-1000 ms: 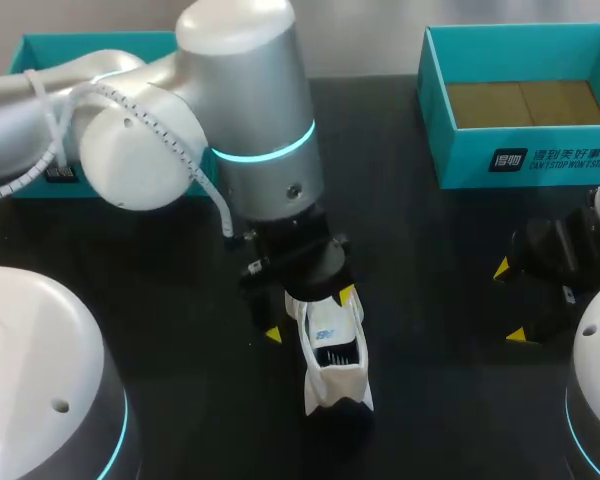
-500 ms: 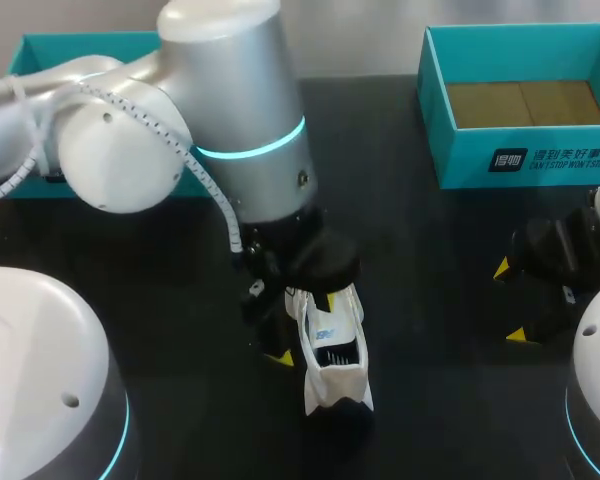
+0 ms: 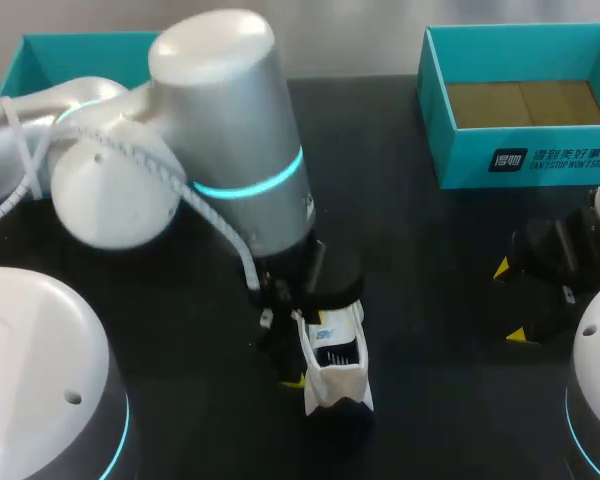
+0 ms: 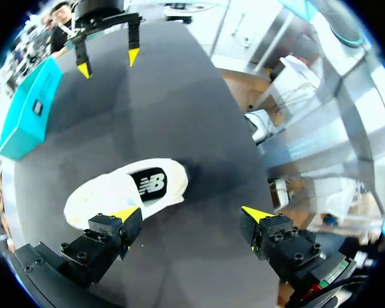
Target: Take the shoe out of the shoebox, open the shoe tongue, remove and reinsert the insole, then place the shoe into the shoebox
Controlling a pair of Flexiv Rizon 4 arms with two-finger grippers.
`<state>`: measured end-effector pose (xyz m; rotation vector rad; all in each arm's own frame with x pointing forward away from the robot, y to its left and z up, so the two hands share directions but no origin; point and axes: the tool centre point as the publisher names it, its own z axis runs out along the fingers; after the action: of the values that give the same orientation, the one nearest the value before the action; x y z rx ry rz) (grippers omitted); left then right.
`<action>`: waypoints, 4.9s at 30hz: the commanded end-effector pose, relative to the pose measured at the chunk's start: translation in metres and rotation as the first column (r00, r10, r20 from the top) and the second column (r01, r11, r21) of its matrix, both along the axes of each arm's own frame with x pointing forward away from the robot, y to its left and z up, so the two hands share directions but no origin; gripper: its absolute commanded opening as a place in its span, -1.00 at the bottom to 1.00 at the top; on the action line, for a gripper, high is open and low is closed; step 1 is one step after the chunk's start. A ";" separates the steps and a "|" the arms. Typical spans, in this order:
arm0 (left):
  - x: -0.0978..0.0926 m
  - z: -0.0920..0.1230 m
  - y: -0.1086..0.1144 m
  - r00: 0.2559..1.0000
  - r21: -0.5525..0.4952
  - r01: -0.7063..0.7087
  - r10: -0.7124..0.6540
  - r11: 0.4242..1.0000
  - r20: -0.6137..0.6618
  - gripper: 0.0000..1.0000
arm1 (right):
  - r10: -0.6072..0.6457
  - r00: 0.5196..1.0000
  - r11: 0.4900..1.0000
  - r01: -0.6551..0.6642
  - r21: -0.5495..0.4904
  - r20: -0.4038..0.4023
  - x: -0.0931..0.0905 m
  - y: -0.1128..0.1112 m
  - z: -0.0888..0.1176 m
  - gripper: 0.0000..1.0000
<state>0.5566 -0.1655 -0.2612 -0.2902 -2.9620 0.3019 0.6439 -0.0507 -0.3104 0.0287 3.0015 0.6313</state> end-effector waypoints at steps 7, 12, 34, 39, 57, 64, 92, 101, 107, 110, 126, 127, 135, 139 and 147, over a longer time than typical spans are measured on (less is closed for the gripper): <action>-0.020 -0.006 0.000 0.978 0.018 -0.163 0.159 0.987 0.136 1.00 | -0.001 1.000 1.000 0.001 -0.004 0.002 -0.001 0.001 0.000 1.00; -0.018 -0.019 -0.010 0.971 0.022 -0.194 0.188 0.981 0.150 1.00 | -0.001 1.000 1.000 0.001 -0.004 0.002 -0.001 0.001 0.000 1.00; -0.022 -0.053 -0.040 0.961 0.035 -0.229 0.221 0.973 0.168 1.00 | -0.001 1.000 1.000 0.001 -0.004 0.002 -0.001 0.001 0.000 1.00; -0.015 -0.063 -0.045 0.957 0.035 -0.245 0.236 0.969 0.169 1.00 | -0.001 1.000 1.000 0.001 -0.004 0.002 -0.001 0.001 0.000 1.00; 0.008 -0.099 -0.060 0.946 0.047 -0.283 0.271 0.958 0.176 1.00 | -0.001 1.000 1.000 0.001 -0.004 0.002 -0.001 0.001 0.000 1.00; 0.005 -0.108 -0.060 0.943 0.043 -0.290 0.278 0.956 0.183 1.00 | -0.001 1.000 1.000 0.001 -0.004 0.002 -0.001 0.001 0.000 1.00; -0.009 -0.139 -0.059 0.936 0.060 -0.308 0.291 0.950 0.199 1.00 | -0.001 1.000 1.000 0.001 -0.004 0.002 -0.001 0.001 0.000 1.00; -0.010 -0.135 -0.058 0.927 0.053 -0.329 0.312 0.943 0.209 0.01 | -0.001 1.000 1.000 0.001 -0.004 0.002 -0.001 0.001 0.000 1.00; -0.010 -0.135 -0.059 0.923 0.057 -0.337 0.318 0.940 0.215 -0.94 | -0.001 1.000 1.000 0.001 -0.004 0.002 -0.001 0.001 0.000 1.00; -0.010 -0.135 -0.058 0.922 0.058 -0.341 0.322 0.938 0.213 -1.00 | -0.001 1.000 1.000 0.001 -0.004 0.002 -0.001 0.001 0.000 1.00; 0.001 -0.101 -0.040 0.931 0.056 -0.339 0.326 0.939 0.166 -1.00 | -0.001 1.000 1.000 0.001 -0.004 0.002 -0.001 0.001 0.000 1.00; 0.003 -0.095 -0.038 0.935 0.055 -0.331 0.319 0.942 0.156 -1.00 | -0.001 1.000 1.000 0.001 -0.004 0.002 -0.001 0.001 0.000 1.00; 0.035 -0.042 -0.014 0.953 0.072 -0.276 0.264 0.958 0.146 -1.00 | -0.001 1.000 1.000 0.001 -0.004 0.002 -0.001 0.001 0.000 1.00; 0.055 -0.015 -0.001 0.961 0.083 -0.250 0.237 0.965 0.139 -1.00 | -0.001 1.000 1.000 0.001 -0.004 0.002 -0.001 0.001 0.000 1.00; 0.093 0.042 0.023 0.974 0.072 -0.208 0.199 0.976 0.110 -1.00 | -0.001 1.000 1.000 0.001 -0.004 0.002 -0.001 0.001 0.000 1.00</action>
<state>0.6376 -0.1778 -0.2870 0.0179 -3.1216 0.1495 0.6439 -0.0507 -0.3104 0.0286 3.0015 0.6313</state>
